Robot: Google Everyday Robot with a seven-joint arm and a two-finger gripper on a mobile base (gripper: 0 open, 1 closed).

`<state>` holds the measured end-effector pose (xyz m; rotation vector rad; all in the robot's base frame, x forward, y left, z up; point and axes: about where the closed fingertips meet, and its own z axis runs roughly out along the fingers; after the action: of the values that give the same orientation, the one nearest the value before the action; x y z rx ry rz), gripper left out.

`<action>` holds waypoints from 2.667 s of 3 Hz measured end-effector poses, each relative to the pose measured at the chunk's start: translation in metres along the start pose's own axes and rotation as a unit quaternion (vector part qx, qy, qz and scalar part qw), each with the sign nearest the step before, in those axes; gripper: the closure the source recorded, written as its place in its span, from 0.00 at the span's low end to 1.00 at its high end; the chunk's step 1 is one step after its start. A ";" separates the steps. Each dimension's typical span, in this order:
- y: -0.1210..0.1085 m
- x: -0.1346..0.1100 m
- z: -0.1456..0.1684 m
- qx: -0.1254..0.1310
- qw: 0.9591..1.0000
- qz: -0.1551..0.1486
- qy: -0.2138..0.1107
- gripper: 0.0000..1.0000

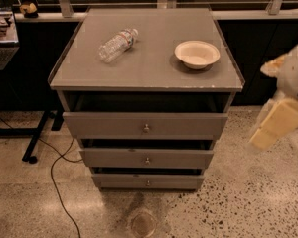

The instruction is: Open bottom drawer

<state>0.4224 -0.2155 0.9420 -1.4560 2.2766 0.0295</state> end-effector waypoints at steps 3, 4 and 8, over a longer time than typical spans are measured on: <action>0.039 0.023 0.142 -0.025 0.982 0.136 -0.131 0.00; 0.035 0.024 0.179 -0.053 0.980 0.138 -0.134 0.00; 0.095 0.062 0.270 -0.055 0.952 0.250 -0.166 0.00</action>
Offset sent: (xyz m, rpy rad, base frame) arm 0.0193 0.0275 -0.1576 0.3984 -0.0986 -0.2545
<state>0.4114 -0.1597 0.6548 -0.8056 2.3152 0.5196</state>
